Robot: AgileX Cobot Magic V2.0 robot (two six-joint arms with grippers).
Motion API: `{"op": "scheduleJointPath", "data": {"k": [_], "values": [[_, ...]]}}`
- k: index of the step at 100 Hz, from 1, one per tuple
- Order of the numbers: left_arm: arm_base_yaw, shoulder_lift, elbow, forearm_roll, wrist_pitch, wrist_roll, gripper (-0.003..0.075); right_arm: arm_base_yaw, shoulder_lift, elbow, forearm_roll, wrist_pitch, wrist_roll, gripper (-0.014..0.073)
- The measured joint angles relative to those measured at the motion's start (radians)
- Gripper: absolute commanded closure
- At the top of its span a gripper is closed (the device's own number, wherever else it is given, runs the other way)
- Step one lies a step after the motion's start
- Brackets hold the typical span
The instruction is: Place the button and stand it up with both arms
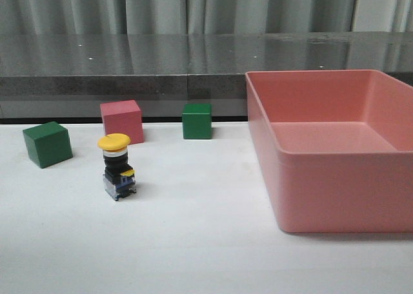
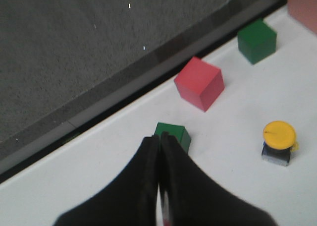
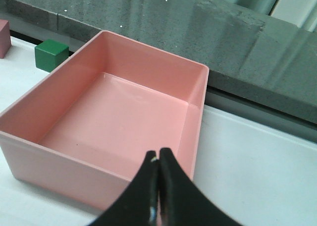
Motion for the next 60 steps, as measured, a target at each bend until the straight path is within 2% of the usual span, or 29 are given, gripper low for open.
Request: {"op": "scheduleJointPath", "data": {"k": [22,42,49,60], "values": [[0.002,-0.438,0.354,-0.041,-0.224,0.000,0.0740,0.000,0.000,0.000,0.000,0.000,0.000,0.0655],[0.002,-0.822,0.605,-0.044,-0.313,-0.004,0.0740,0.000,0.000,0.000,0.000,0.000,0.000,0.0655],[0.002,-0.907,0.659,-0.044,-0.322,-0.008,0.0740,0.000,0.000,0.000,0.000,0.000,0.000,0.0655],[0.002,-0.929,0.707,-0.045,-0.322,-0.010,0.0740,0.000,-0.002,0.000,0.000,0.000,0.000,0.0655]]}}
